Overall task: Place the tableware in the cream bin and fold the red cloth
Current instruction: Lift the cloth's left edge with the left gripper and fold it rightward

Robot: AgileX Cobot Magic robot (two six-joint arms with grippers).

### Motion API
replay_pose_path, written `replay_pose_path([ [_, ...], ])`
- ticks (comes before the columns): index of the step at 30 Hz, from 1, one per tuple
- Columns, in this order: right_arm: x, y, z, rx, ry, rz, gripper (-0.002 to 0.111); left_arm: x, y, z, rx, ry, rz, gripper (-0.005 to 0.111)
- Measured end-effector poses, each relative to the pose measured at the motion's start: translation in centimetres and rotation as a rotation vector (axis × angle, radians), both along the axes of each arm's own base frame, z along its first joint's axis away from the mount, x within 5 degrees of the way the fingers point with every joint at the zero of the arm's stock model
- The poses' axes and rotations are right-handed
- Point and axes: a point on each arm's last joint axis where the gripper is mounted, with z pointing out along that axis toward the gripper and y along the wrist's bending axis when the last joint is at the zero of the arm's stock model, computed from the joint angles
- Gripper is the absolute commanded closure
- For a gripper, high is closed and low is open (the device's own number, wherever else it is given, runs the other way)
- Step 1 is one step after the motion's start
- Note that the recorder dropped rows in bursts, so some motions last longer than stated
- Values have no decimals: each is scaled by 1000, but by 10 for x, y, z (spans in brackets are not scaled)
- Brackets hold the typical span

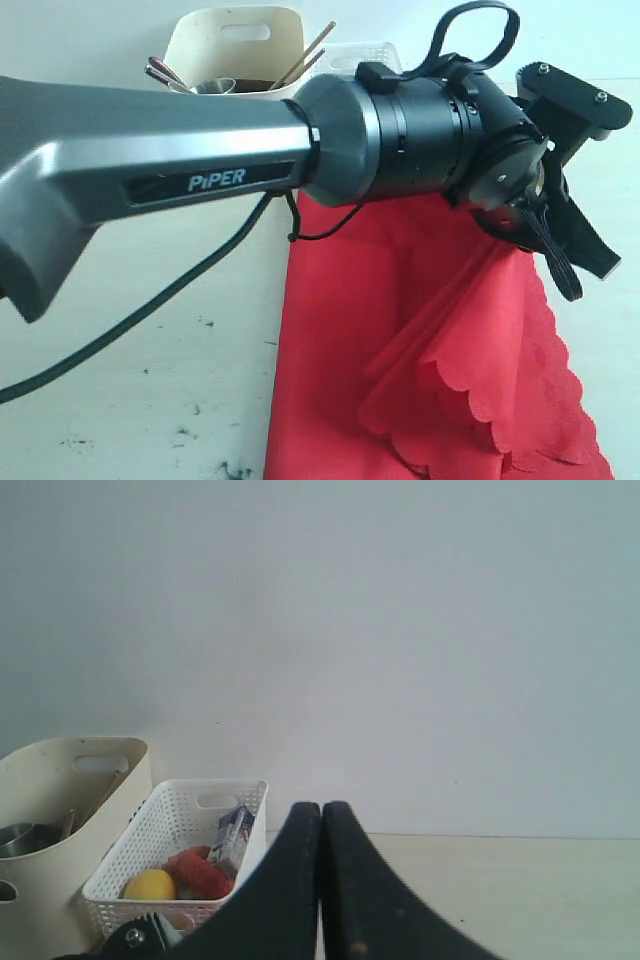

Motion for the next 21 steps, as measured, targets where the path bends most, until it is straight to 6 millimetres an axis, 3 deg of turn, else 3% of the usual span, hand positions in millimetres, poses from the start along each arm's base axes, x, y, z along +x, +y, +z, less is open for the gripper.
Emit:
replay_pose_path([
  [4,0,0,0,0,0,0,108,1,-2,-1,-11,-5,-2,2],
  [7,0,0,0,0,0,0,108,1,-2,5,-23,-18,-5,5],
  [10,0,0,0,0,0,0,108,3,7,20,38,-67,-9,22],
  [11,0,0,0,8,1,0,108,5,13,25,76,-80,-1,34],
  [13,0,0,0,28,4,-1,108,12,28,38,144,-88,35,65],
  [15,1,0,-1,39,12,-2,108,21,44,49,192,-77,82,105],
  [18,10,4,-9,37,75,12,108,36,70,55,246,-67,143,104],
  [21,26,16,-19,14,207,86,108,39,90,41,302,-38,163,104],
])
